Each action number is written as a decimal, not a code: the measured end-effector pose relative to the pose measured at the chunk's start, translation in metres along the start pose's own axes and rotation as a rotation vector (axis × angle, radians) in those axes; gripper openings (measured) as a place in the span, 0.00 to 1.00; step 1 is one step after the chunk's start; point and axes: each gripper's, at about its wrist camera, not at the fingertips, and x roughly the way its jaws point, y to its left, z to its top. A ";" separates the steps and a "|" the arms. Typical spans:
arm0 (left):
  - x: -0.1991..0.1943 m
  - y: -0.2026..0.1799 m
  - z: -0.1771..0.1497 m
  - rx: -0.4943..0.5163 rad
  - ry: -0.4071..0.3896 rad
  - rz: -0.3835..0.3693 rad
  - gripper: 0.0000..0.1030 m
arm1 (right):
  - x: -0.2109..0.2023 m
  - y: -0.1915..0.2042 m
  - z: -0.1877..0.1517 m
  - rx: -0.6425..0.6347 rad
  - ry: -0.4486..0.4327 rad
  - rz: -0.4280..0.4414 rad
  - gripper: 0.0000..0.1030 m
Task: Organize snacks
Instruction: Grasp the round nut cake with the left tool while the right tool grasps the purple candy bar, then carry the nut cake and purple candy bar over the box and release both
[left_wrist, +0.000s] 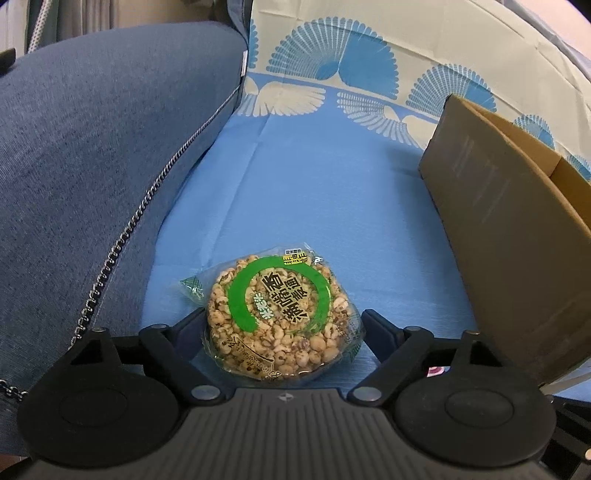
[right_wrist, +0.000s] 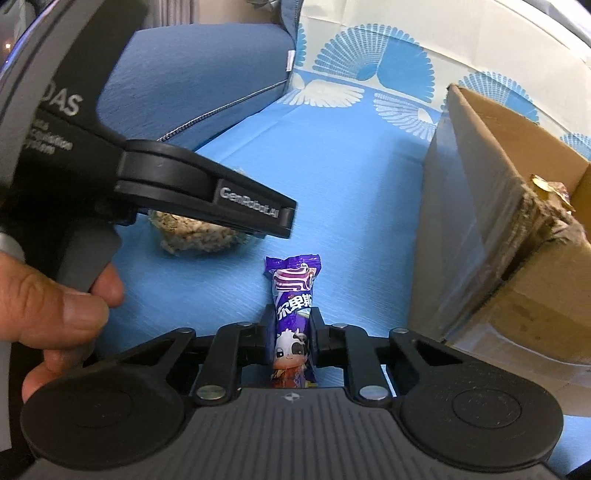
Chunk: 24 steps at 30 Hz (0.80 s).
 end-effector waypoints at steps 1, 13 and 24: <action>-0.001 0.000 0.000 0.001 -0.006 -0.003 0.88 | -0.001 -0.001 0.000 0.004 -0.004 -0.003 0.17; -0.014 0.001 -0.006 0.023 -0.035 -0.016 0.88 | -0.018 -0.004 -0.001 0.020 -0.055 -0.022 0.17; -0.052 0.011 -0.009 -0.007 -0.097 -0.054 0.87 | -0.047 -0.001 -0.001 0.035 -0.135 -0.025 0.17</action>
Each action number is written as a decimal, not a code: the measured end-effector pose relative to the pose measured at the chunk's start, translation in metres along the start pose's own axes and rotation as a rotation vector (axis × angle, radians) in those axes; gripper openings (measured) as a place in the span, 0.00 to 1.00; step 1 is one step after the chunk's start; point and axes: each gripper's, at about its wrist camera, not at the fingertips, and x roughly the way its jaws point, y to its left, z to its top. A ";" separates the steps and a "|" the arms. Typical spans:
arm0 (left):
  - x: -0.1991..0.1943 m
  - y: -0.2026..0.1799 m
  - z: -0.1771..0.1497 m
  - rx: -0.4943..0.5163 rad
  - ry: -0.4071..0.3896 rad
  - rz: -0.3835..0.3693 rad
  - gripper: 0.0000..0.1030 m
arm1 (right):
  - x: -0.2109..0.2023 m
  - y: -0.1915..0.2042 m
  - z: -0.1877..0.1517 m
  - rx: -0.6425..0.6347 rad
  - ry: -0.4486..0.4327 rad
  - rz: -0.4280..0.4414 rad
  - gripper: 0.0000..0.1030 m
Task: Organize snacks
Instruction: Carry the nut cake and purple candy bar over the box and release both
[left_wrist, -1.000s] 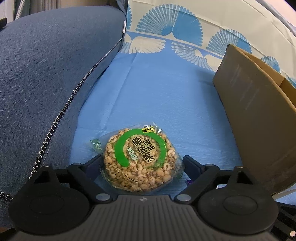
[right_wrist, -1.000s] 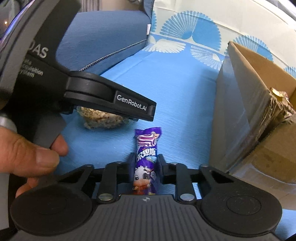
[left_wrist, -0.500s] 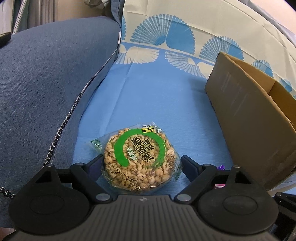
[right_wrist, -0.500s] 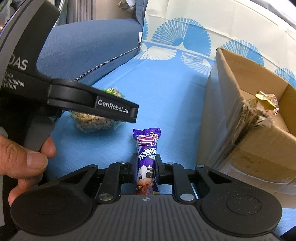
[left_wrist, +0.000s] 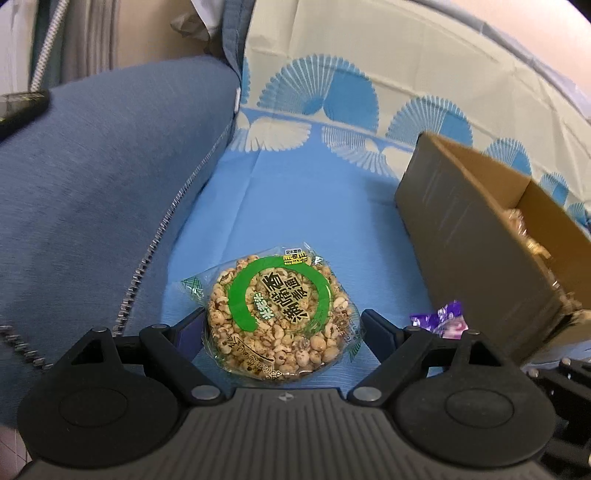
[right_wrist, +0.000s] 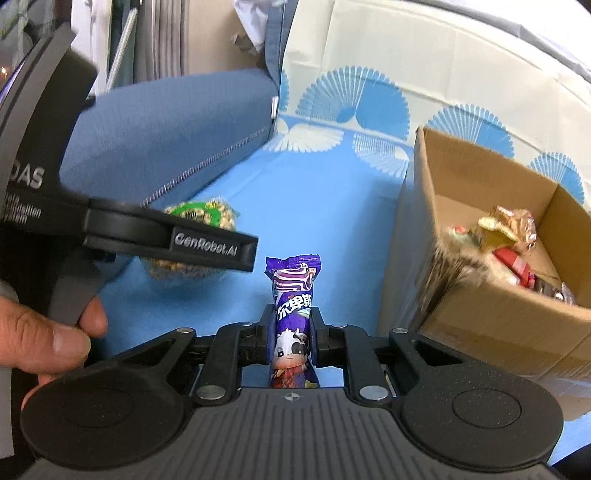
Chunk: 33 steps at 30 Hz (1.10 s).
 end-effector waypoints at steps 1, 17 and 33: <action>-0.008 0.001 0.000 -0.008 -0.015 -0.008 0.87 | -0.005 0.000 0.001 0.001 -0.015 0.002 0.17; -0.142 -0.021 0.005 0.085 -0.254 -0.125 0.87 | -0.084 -0.039 0.042 0.108 -0.279 0.032 0.17; -0.198 -0.141 0.074 0.232 -0.311 -0.299 0.87 | -0.132 -0.133 0.054 0.253 -0.452 -0.074 0.17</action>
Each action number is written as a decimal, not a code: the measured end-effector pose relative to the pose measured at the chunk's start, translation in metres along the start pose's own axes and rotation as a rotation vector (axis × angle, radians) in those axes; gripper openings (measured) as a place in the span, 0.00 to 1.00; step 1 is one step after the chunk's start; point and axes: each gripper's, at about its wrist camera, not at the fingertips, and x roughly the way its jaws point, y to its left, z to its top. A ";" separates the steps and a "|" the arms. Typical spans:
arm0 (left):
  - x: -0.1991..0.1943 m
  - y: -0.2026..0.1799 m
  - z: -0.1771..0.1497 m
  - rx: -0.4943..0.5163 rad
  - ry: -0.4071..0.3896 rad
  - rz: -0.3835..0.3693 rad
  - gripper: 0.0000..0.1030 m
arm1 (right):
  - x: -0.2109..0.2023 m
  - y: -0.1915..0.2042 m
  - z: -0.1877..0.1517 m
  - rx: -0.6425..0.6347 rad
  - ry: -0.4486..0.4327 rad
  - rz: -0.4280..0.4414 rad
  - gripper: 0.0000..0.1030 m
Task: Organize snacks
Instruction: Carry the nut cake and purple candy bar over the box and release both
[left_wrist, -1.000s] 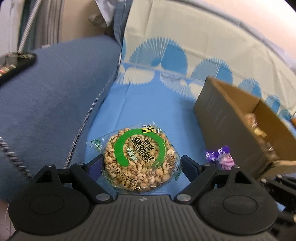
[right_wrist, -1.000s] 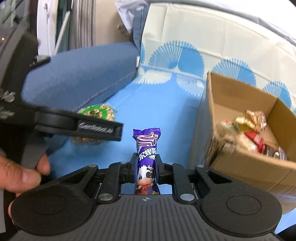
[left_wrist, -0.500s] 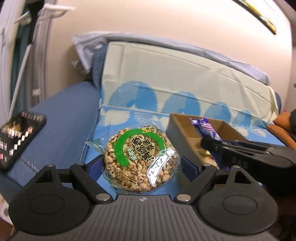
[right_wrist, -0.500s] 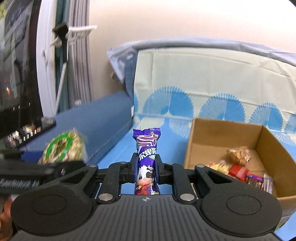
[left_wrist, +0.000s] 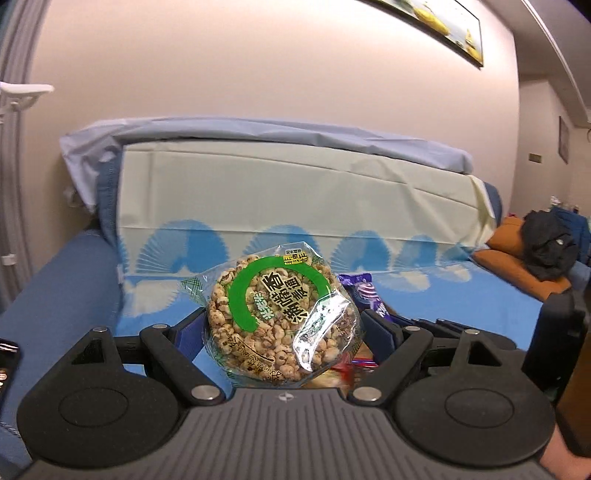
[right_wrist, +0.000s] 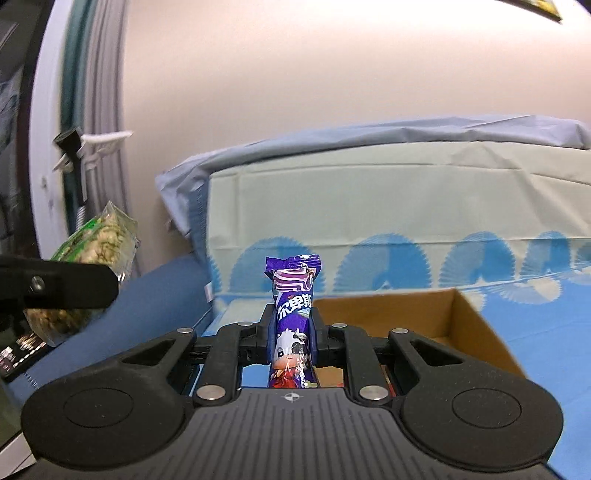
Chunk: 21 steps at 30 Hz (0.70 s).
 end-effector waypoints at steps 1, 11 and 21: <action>0.004 -0.007 0.002 0.003 0.010 -0.011 0.87 | -0.002 -0.007 0.001 0.006 -0.007 -0.011 0.17; 0.036 -0.067 0.013 0.089 0.025 -0.069 0.87 | -0.007 -0.068 0.002 0.099 -0.031 -0.118 0.17; 0.070 -0.093 0.057 0.098 -0.027 -0.122 0.87 | 0.004 -0.095 0.001 0.146 -0.019 -0.168 0.17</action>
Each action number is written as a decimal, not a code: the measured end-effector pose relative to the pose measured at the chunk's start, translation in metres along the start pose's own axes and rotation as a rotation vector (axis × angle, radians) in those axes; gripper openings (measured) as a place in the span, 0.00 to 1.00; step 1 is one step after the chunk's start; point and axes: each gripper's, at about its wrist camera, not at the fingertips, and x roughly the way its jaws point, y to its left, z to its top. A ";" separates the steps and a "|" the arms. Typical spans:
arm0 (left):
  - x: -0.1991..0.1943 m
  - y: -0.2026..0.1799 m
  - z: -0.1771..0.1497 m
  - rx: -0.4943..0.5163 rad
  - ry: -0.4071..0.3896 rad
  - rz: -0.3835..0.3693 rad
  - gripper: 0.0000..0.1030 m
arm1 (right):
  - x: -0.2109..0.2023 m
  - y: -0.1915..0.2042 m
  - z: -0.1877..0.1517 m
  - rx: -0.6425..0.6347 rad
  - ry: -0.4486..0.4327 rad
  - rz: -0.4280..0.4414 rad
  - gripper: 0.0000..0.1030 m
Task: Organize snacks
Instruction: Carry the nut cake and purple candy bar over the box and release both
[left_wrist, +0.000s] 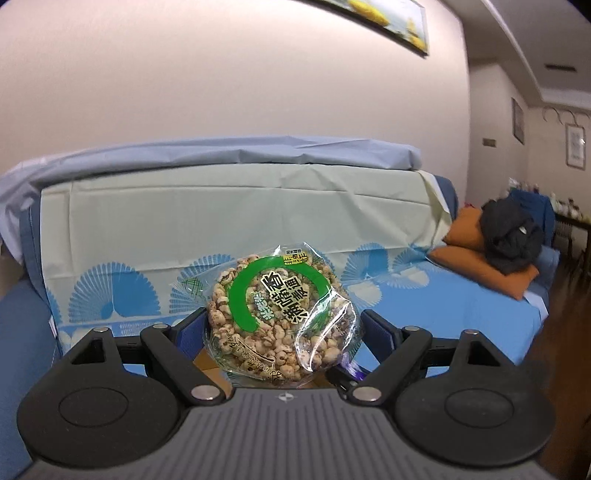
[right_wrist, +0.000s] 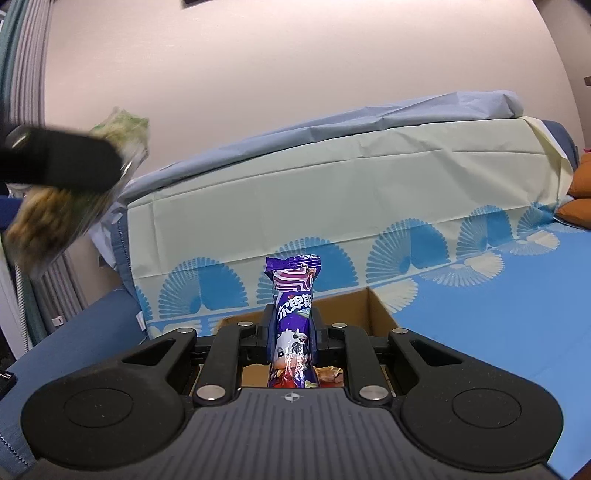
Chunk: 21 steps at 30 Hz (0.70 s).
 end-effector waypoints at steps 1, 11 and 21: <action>0.008 0.002 0.002 -0.006 0.011 0.001 0.87 | 0.001 -0.001 0.000 0.001 0.000 -0.006 0.17; 0.084 0.028 -0.006 -0.099 0.189 0.057 0.87 | 0.016 -0.013 -0.002 0.013 0.041 -0.056 0.17; 0.098 0.035 -0.012 -0.119 0.201 0.082 0.99 | 0.035 -0.012 -0.006 0.007 0.087 -0.127 0.81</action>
